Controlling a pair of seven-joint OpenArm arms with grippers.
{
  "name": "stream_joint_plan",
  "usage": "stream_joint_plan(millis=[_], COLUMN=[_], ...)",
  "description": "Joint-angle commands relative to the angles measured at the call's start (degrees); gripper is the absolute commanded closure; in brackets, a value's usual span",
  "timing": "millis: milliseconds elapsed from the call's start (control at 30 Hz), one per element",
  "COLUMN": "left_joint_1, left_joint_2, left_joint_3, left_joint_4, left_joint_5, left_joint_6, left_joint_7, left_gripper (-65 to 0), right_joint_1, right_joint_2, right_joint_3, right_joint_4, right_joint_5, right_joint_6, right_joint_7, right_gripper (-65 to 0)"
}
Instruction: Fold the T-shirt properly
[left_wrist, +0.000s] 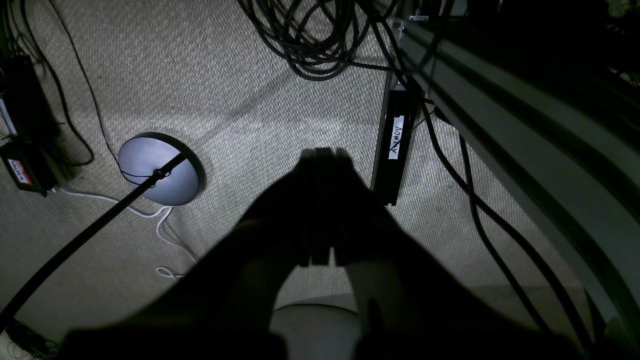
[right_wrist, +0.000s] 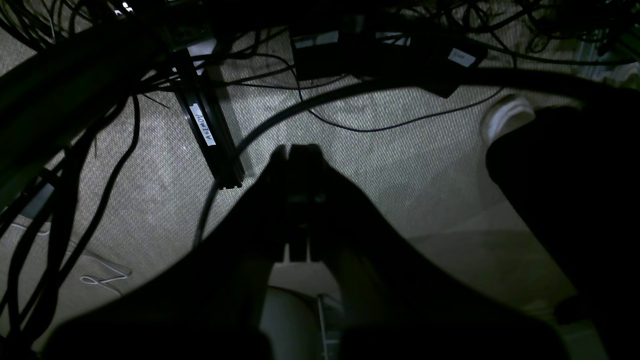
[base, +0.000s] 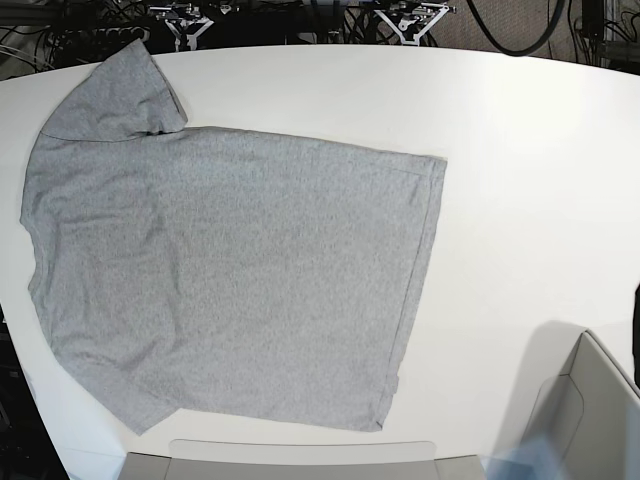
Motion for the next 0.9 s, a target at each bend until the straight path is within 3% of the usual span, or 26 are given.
stream_joint_plan(millis=[0,333,600,867], left_joint_1=[0.05,0.05,2.42,5.15], left_joint_2=[0.16,0.16,-0.72,-0.89], left_joint_3=[-0.16,-0.25,-0.43,-0.52], left_joint_4=[0.14,0.23,2.87,3.05], left_joint_5=[0.27,0.19,0.10,0.10], left_joint_6=[0.21,0.21,-0.06,-0.06], left_joint_7=[-0.69,-0.86,-5.26,-5.61], left_gripper=[-0.1,-0.1,-0.1,-0.1], right_joint_1=[0.57,1.81,-0.66,-4.44], right_joint_2=[0.11,-1.29,-1.73,-1.82], right_joint_3=[0.14,0.06,0.23,0.32], right_joint_4=[0.01,0.01,1.11,4.89], right_joint_5=[0.00,0.00,0.00,0.08], right_joint_6=[-0.19,-0.19,-0.19,-0.19], right_joint_7=[0.10,0.19,0.54,0.10], right_gripper=[-0.2,-0.2,-0.2,-0.2])
